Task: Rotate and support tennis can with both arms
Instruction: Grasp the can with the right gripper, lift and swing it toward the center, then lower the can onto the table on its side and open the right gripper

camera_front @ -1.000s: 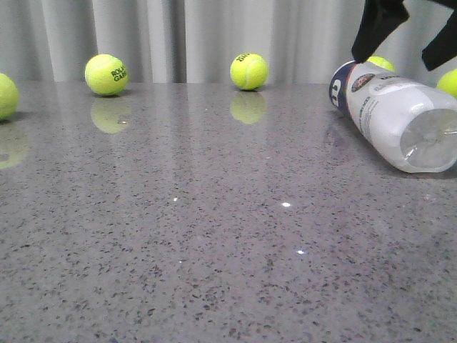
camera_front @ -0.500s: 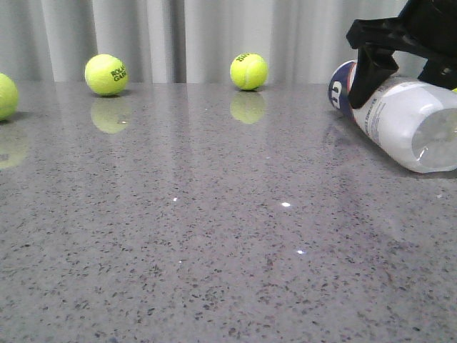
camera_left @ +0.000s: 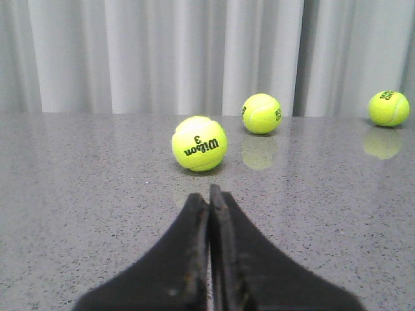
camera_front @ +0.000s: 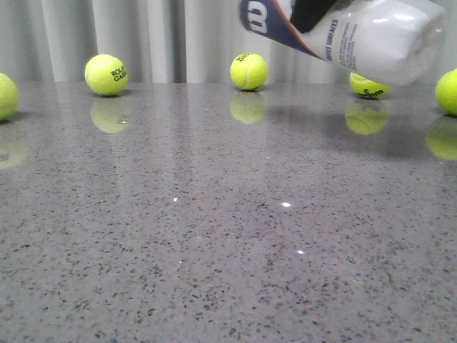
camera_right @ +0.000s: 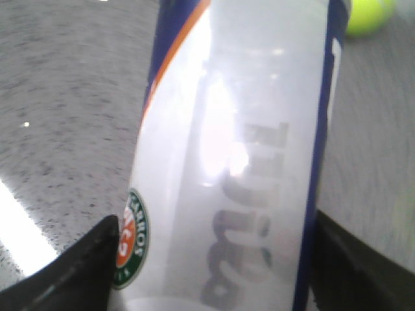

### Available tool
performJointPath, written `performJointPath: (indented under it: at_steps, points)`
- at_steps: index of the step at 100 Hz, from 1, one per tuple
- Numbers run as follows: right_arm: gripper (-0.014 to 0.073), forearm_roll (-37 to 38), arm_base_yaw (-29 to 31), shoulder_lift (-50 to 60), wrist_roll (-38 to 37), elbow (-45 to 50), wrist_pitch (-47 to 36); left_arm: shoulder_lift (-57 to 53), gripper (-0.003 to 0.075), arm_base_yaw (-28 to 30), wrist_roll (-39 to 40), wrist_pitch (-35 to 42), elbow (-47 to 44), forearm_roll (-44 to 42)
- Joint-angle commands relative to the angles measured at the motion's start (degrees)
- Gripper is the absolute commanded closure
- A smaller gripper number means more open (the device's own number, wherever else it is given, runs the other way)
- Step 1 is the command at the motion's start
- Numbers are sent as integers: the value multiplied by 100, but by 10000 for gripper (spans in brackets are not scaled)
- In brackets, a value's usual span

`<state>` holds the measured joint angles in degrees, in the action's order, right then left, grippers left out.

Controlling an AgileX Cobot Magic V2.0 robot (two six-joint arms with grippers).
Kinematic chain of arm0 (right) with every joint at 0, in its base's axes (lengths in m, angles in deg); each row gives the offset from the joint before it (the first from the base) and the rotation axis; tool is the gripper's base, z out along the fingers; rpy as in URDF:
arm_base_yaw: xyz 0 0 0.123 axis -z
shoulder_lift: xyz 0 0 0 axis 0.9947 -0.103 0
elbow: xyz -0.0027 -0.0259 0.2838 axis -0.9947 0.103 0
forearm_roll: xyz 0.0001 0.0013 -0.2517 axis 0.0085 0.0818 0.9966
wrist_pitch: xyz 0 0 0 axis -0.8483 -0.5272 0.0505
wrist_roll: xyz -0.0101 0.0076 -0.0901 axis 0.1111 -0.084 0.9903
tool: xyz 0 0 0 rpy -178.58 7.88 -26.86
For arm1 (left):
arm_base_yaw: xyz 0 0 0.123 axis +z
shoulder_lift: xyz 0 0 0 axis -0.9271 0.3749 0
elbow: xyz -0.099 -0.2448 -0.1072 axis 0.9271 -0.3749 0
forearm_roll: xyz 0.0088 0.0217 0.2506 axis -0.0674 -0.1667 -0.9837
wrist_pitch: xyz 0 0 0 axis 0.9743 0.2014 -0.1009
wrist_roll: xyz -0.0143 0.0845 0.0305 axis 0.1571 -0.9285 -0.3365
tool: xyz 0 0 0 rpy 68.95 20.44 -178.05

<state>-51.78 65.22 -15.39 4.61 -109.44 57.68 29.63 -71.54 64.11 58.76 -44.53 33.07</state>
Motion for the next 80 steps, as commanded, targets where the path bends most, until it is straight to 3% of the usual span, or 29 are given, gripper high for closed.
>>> performJointPath:
  at_steps: [1, 20, 42, 80]
  points:
    - [295, -77, -249, 219, 1131, -231, -434, -222, 741, 19, 39, 427, -271, -3]
    - [295, -77, -679, -42, 3181, -231, -429, -222, 741, 19, 39, 427, -271, -3]
    - [295, -81, -951, -506, 4778, -231, 222, -222, 741, 19, 39, 427, -271, -3]
    - [291, -534, -962, -807, 5021, -231, 431, -222, 741, 19, 39, 427, -271, -3]
